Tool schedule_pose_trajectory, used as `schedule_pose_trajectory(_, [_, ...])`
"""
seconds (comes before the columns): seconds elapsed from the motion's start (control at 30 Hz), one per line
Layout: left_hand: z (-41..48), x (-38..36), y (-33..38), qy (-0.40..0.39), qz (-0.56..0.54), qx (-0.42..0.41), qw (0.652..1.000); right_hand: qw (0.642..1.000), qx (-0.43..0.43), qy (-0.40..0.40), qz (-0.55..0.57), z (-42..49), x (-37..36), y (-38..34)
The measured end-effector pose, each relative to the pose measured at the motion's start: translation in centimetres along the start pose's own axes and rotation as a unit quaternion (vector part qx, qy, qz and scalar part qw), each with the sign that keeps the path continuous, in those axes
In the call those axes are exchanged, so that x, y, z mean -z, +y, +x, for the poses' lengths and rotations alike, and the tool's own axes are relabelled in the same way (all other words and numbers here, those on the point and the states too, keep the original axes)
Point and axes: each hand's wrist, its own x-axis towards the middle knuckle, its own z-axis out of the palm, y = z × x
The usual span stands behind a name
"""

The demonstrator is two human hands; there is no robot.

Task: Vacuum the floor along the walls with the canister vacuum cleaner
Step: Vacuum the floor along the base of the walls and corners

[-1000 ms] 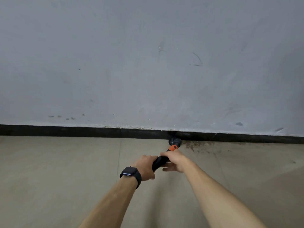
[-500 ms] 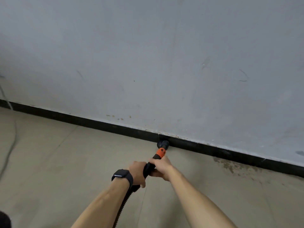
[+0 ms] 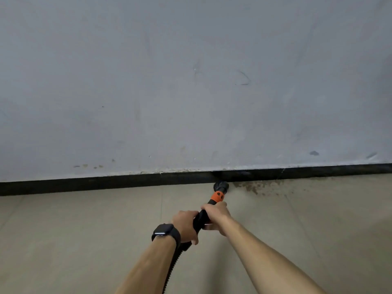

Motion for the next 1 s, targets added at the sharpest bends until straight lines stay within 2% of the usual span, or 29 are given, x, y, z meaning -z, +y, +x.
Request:
schedule_pose_trajectory(0.13, [1.9,-1.2,3.0,-0.023,0.030,-0.061,0.997,0.996,-0.029,0.082,0.037,0.3,4.2,1.6])
schedule_pose_trajectory(0.27, [2.8,-2.2,5.2,-0.049,0.057,-0.095,0.993,0.989,-0.060,0.104,0.088,1.0,6.7,3.2])
schedule_pose_trajectory(0.4, [3.6,-2.8,5.3,-0.053,0.066,-0.094,0.992,0.987,-0.067,0.083,0.124,1.9,7.0,3.6])
schedule_pose_trajectory(0.63, [5.1,-1.2,2.8,-0.007,0.071,-0.073,0.995,0.994,-0.048,-0.021,0.097,3.8,5.6,1.8])
schedule_pose_trajectory(0.8, [5.5,-0.8,2.5,0.027,0.075,-0.086,0.993,0.997,-0.036,-0.009,0.074,5.0,4.7,0.7])
schedule_pose_trajectory(1.0, [6.0,-0.9,2.9,0.044,0.099,-0.098,0.989,0.993,-0.047,-0.013,0.104,5.9,5.5,1.0])
